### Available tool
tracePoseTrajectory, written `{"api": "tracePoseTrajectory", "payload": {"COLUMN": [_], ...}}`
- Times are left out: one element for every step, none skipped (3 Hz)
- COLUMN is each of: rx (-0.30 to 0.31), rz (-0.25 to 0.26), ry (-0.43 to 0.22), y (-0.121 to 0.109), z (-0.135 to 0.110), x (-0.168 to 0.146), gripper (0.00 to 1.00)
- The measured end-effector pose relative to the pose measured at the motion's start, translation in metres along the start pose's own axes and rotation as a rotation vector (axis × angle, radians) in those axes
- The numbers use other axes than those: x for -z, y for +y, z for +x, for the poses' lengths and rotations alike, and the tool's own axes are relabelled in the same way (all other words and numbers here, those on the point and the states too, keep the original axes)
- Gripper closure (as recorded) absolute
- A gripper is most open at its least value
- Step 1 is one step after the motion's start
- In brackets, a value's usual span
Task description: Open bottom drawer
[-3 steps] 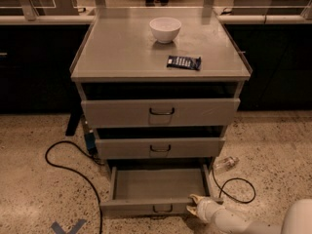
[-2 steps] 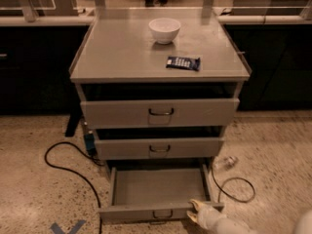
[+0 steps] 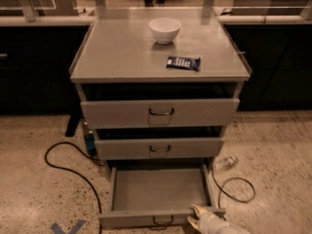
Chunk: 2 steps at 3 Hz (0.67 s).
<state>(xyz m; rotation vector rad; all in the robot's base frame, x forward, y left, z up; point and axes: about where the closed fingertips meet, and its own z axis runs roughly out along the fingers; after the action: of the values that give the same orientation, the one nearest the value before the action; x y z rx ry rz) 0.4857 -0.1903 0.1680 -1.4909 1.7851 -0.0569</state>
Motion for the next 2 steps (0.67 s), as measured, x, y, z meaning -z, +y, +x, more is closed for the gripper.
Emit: {"api": "tracePoseTrajectory", "payload": {"rx": [0.000,0.000], "rz": [0.000,0.000], "ry": [0.000,0.000], "y": [-0.0010,-0.0010], "z": [-0.0019,-0.0019], "x": [0.0040,0.0040], "gripper": [0.81,0.59]}}
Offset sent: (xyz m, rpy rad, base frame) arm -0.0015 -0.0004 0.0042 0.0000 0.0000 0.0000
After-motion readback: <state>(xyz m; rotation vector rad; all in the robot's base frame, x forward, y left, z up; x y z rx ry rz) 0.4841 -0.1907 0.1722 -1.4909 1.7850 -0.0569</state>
